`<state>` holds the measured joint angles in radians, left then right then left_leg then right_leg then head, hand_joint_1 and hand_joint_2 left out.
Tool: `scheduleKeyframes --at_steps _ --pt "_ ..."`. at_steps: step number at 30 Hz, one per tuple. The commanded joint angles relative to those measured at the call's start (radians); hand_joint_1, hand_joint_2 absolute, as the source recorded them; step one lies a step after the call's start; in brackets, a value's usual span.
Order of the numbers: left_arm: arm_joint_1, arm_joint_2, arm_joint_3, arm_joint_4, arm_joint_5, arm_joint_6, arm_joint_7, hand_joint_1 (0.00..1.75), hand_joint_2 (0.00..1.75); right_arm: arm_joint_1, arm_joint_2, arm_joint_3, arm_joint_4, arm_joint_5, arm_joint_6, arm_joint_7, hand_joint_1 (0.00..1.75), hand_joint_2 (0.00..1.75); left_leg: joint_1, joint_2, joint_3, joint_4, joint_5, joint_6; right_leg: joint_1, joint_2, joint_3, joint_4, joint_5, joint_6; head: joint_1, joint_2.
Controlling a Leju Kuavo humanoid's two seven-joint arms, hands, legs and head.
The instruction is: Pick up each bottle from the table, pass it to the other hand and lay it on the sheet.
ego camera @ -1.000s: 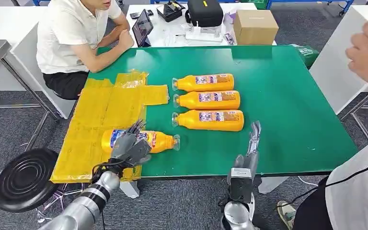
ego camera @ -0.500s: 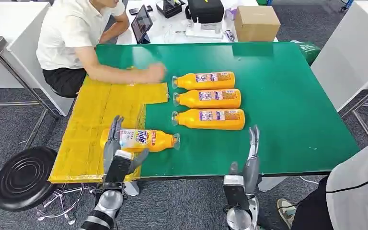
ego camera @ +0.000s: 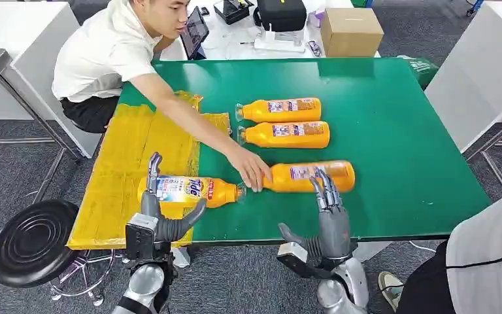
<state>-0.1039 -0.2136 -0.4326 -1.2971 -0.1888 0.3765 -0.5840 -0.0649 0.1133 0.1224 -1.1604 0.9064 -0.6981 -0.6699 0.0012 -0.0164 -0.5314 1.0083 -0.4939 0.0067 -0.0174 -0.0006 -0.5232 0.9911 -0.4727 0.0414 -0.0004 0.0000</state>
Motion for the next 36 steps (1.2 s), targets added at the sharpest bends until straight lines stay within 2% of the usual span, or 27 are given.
scheduleKeyframes --at_steps 1,5,10,17,19,23,24,29,36 --pt "-0.010 0.040 -0.060 -0.023 0.009 -0.008 0.007 0.00 1.75 -0.078 -0.024 -0.096 0.155 0.013 0.000 -0.005 0.00 1.75 0.000 0.002 0.000 0.000 0.000 0.000 0.001 0.001 0.000 -0.001 0.001 -0.001 0.000 0.000" --pt "-0.014 0.046 -0.101 -0.045 0.047 -0.049 0.009 0.00 1.75 -0.117 -0.038 -0.128 0.198 0.150 0.000 0.035 0.00 1.75 0.001 0.003 -0.001 0.000 0.001 -0.001 0.001 0.001 -0.001 -0.001 0.002 -0.002 0.000 0.000" --pt "-0.064 0.028 -0.114 0.040 0.042 -0.007 0.039 0.00 1.75 -0.200 -0.078 -0.076 0.312 0.218 0.000 0.098 0.00 1.75 0.000 0.003 -0.001 0.000 0.001 0.000 0.001 0.002 -0.002 0.000 0.002 -0.001 0.000 0.000" --pt "-0.074 0.025 -0.117 0.064 0.047 -0.010 0.041 0.00 1.75 -0.209 -0.085 -0.065 0.338 0.233 0.000 0.112 0.00 1.75 0.001 0.002 -0.001 0.000 0.001 0.000 0.001 0.001 -0.002 -0.001 0.002 -0.002 0.000 0.000" --pt "-0.077 0.024 -0.120 0.066 0.051 -0.008 0.043 0.00 1.75 -0.232 -0.094 -0.038 0.395 0.212 0.000 0.130 0.00 1.75 0.000 0.002 0.000 0.000 0.001 0.000 0.001 0.001 -0.001 -0.001 0.001 -0.001 0.000 0.000" --pt "-0.086 0.021 -0.119 0.075 0.051 0.007 0.059 0.00 1.75 -0.265 -0.110 0.021 0.472 0.220 0.000 0.209 0.00 1.75 0.001 0.003 -0.001 0.000 0.001 0.000 0.001 0.002 -0.002 0.000 0.002 -0.001 0.000 0.000" --pt "-0.086 0.022 -0.121 0.078 0.049 0.006 0.068 0.00 1.75 -0.264 -0.124 0.046 0.468 0.250 0.000 0.258 0.00 1.75 0.001 0.003 -0.001 0.000 0.001 0.000 0.001 0.002 -0.002 -0.001 0.002 -0.002 0.000 0.000" --pt "-0.083 0.019 -0.124 0.088 0.045 -0.003 0.076 0.00 1.75 -0.290 -0.145 0.095 0.519 0.264 0.002 0.332 0.00 1.75 0.000 0.002 -0.001 0.000 0.001 0.000 0.000 0.001 -0.002 0.000 0.001 -0.001 0.000 0.000" --pt "-0.077 0.015 -0.124 0.077 0.046 -0.024 0.104 0.00 1.75 -0.319 -0.156 0.145 0.560 0.280 0.105 0.461 0.00 1.75 0.001 0.003 -0.002 0.001 0.001 0.000 0.001 0.002 -0.002 0.000 0.002 -0.001 0.000 0.000"
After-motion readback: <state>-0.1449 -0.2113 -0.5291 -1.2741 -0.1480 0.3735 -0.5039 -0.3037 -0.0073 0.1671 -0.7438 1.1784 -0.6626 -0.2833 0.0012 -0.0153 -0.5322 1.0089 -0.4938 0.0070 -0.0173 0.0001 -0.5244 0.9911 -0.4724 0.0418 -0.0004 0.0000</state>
